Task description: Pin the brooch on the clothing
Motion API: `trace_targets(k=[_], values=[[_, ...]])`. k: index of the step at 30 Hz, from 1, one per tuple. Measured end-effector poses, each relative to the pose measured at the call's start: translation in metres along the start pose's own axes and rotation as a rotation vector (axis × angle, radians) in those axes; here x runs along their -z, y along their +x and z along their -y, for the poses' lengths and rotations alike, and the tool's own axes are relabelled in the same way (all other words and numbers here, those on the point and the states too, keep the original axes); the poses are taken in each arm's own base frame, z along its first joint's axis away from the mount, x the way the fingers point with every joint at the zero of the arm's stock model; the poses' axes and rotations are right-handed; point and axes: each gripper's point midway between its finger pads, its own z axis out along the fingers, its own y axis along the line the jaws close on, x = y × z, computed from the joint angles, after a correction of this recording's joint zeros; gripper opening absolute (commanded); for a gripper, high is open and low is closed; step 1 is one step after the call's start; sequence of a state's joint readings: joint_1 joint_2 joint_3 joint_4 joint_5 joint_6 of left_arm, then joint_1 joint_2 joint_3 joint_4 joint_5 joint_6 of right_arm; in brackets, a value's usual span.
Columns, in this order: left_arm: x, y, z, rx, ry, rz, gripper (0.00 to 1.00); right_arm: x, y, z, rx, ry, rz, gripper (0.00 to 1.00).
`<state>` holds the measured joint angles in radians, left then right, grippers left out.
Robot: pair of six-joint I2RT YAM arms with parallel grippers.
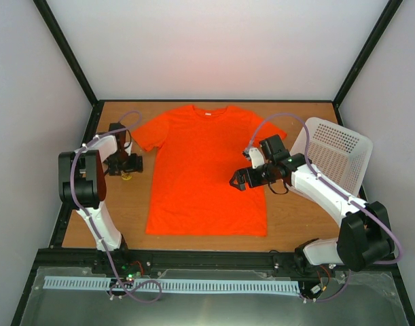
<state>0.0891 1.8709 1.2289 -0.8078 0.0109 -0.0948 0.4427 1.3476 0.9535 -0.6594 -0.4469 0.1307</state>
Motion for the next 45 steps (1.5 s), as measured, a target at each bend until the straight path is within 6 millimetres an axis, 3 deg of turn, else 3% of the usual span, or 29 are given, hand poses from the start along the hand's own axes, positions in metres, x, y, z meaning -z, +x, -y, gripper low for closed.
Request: trace_targets(k=[7, 13, 25, 45], values=[[-0.007, 0.011, -0.003, 0.004, -0.015, -0.022, 0.80, 0.000, 0.000, 0.000, 0.000, -0.002, 0.000, 1.00], [-0.008, 0.011, -0.004, 0.018, -0.016, -0.014, 0.62, 0.000, 0.000, 0.000, 0.000, -0.002, 0.000, 1.00], [-0.008, 0.011, -0.003, 0.029, -0.014, -0.010, 0.46, 0.000, 0.000, 0.000, 0.000, -0.002, 0.000, 1.00], [-0.001, 0.010, 0.009, 0.060, 0.062, -0.002, 0.44, 0.000, 0.000, -0.001, 0.000, -0.006, 0.000, 1.00]])
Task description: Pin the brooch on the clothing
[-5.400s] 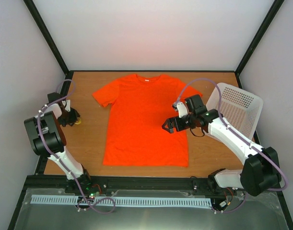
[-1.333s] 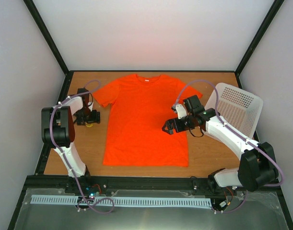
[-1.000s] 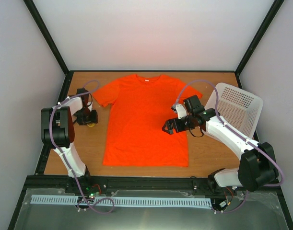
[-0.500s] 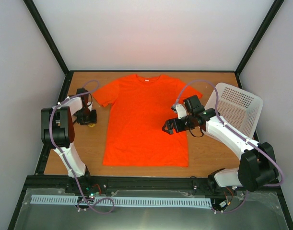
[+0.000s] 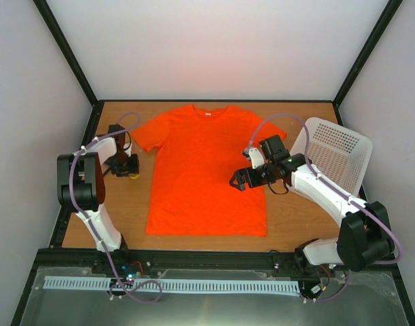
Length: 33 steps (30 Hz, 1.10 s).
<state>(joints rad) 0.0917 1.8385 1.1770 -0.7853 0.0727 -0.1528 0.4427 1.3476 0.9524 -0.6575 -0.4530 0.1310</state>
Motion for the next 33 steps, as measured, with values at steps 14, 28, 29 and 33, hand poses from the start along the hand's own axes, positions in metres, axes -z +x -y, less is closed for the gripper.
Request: trace_targets(k=[14, 28, 29, 33], values=[[0.048, -0.008, 0.015, 0.304, 0.307, 0.148, 0.61, -0.001, 0.001, -0.001, -0.002, -0.011, -0.004, 1.00], [0.026, 0.008, 0.000, 0.684, 0.374, 0.169, 0.52, -0.014, -0.002, -0.006, -0.035, -0.060, -0.045, 0.97], [0.023, 0.007, -0.002, 0.695, 0.362, 0.172, 0.53, -0.014, -0.003, -0.006, -0.037, -0.062, -0.043, 0.97], [0.012, 0.008, -0.012, 0.699, 0.301, 0.174, 0.52, -0.015, -0.005, -0.012, -0.042, -0.074, -0.042, 0.97]])
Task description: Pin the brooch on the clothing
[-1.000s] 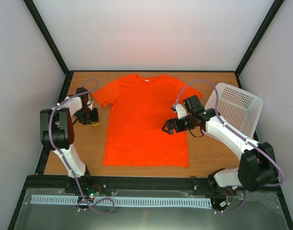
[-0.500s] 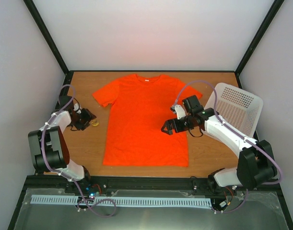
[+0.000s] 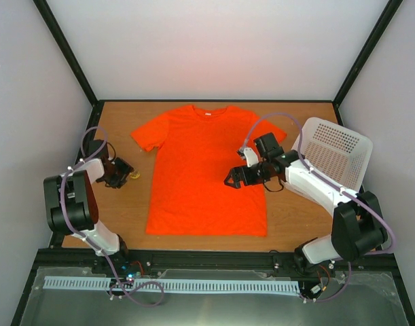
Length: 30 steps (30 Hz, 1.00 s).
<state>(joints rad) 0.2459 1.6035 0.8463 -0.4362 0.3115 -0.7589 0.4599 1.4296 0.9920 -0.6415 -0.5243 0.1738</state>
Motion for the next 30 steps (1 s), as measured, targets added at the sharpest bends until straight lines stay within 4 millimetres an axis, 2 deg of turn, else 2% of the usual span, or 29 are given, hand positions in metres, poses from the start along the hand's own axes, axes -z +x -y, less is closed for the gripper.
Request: trace_targets(k=[3, 7, 9, 16, 21, 26, 30], values=[[-0.007, 0.000, -0.002, -0.046, -0.006, -0.008, 0.51, -0.001, 0.001, -0.003, 0.001, -0.004, -0.002, 0.97], [-0.014, -0.002, 0.010, -0.138, 0.025, -0.018, 0.50, -0.004, 0.002, -0.007, 0.004, -0.008, -0.010, 0.95], [-0.017, -0.001, 0.016, -0.173, 0.045, -0.020, 0.46, -0.008, 0.000, -0.011, 0.011, -0.014, -0.021, 0.91], [-0.028, -0.003, 0.033, -0.267, 0.078, -0.040, 0.42, -0.027, -0.023, -0.030, 0.052, -0.040, -0.037, 0.89], [-0.037, -0.005, 0.051, -0.375, 0.088, -0.055, 0.42, -0.041, -0.042, -0.041, 0.067, -0.067, -0.034, 0.79], [-0.038, -0.001, 0.056, -0.430, 0.103, -0.068, 0.45, -0.075, -0.069, -0.058, 0.048, -0.152, -0.024, 0.60], [-0.037, 0.000, 0.057, -0.455, 0.106, -0.075, 0.50, -0.119, -0.105, -0.081, 0.009, -0.243, -0.002, 0.54]])
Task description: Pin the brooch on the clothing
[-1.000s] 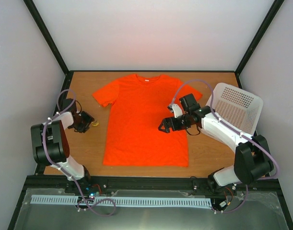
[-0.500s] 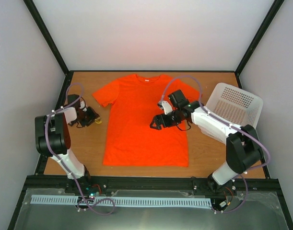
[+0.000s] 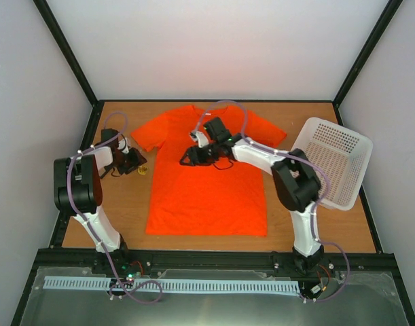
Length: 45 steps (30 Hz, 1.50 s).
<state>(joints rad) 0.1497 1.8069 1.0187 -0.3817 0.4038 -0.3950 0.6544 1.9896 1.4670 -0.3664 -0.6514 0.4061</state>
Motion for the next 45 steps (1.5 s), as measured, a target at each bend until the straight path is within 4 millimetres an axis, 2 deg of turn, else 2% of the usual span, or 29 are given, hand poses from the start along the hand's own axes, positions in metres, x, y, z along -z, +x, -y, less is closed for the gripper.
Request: trace_targets(k=[3, 7, 10, 12, 15, 19, 24, 45], values=[[0.003, 0.000, -0.002, 0.001, 0.001, -0.006, 0.50, -0.038, -0.022, -0.013, -0.023, -0.059, 0.013, 0.43], [0.008, 0.001, -0.010, 0.039, 0.026, -0.022, 0.48, -0.090, -0.043, -0.041, -0.029, -0.136, 0.018, 0.33], [0.011, -0.001, -0.016, 0.070, 0.050, -0.027, 0.47, -0.122, -0.050, -0.062, -0.018, -0.178, 0.010, 0.20], [0.011, -0.001, -0.017, 0.081, 0.068, -0.032, 0.47, -0.139, -0.050, -0.068, -0.024, -0.189, 0.001, 0.16], [0.011, 0.000, -0.015, 0.081, 0.087, -0.036, 0.44, -0.160, -0.044, -0.063, -0.055, -0.167, -0.023, 0.12], [0.010, 0.004, -0.013, 0.082, 0.111, -0.045, 0.43, -0.173, -0.034, -0.037, -0.114, -0.099, -0.048, 0.10], [0.009, 0.009, -0.010, 0.074, 0.142, -0.059, 0.43, -0.181, -0.033, -0.013, -0.155, -0.039, -0.052, 0.10], [0.006, 0.023, 0.007, 0.079, 0.274, -0.117, 0.43, -0.193, -0.038, -0.016, -0.192, -0.084, -0.059, 0.09]])
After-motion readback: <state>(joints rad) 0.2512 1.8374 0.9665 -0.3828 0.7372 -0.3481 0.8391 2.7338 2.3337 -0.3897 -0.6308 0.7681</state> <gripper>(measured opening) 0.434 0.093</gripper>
